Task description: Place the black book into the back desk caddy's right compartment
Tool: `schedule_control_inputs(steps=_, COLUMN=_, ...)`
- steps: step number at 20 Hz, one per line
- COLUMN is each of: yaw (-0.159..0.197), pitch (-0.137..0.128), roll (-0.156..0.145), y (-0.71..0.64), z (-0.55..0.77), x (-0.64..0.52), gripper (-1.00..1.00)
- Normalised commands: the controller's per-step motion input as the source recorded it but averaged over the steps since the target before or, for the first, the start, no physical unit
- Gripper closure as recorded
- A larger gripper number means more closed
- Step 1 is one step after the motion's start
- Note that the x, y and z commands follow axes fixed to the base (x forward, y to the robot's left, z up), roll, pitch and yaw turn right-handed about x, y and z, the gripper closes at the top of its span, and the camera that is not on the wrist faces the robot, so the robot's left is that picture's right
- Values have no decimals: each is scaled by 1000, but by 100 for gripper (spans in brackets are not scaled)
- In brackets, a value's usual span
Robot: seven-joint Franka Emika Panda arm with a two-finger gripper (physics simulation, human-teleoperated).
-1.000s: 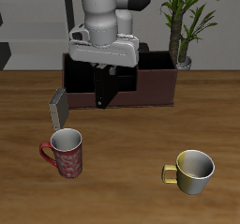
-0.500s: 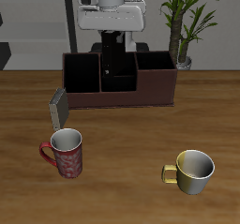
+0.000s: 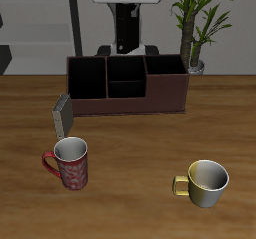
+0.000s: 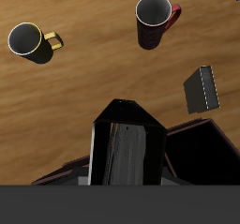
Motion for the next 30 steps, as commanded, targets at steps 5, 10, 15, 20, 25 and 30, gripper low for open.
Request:
schedule_control_inputs(steps=5, yaw=9, pitch=-38, roll=26, y=239, z=238, x=-447, gripper=100)
schedule_control_inputs(steps=10, yaw=-12, pitch=-5, roll=0, y=125, z=67, x=-327, gripper=100)
schedule_control_inputs(steps=15, yaw=-20, pitch=18, roll=-50, y=-10, z=-99, x=-231, gripper=100)
schedule_control_inputs(steps=20, yaw=-98, pitch=67, roll=-53, y=9, z=-81, x=-106, gripper=100)
schedule_control_inputs(steps=25, yaw=-79, pitch=45, roll=11, y=310, z=-36, x=-122, gripper=100)
schedule_control_inputs(steps=30, yaw=-30, pitch=53, roll=51, y=326, z=-45, x=-94, gripper=100)
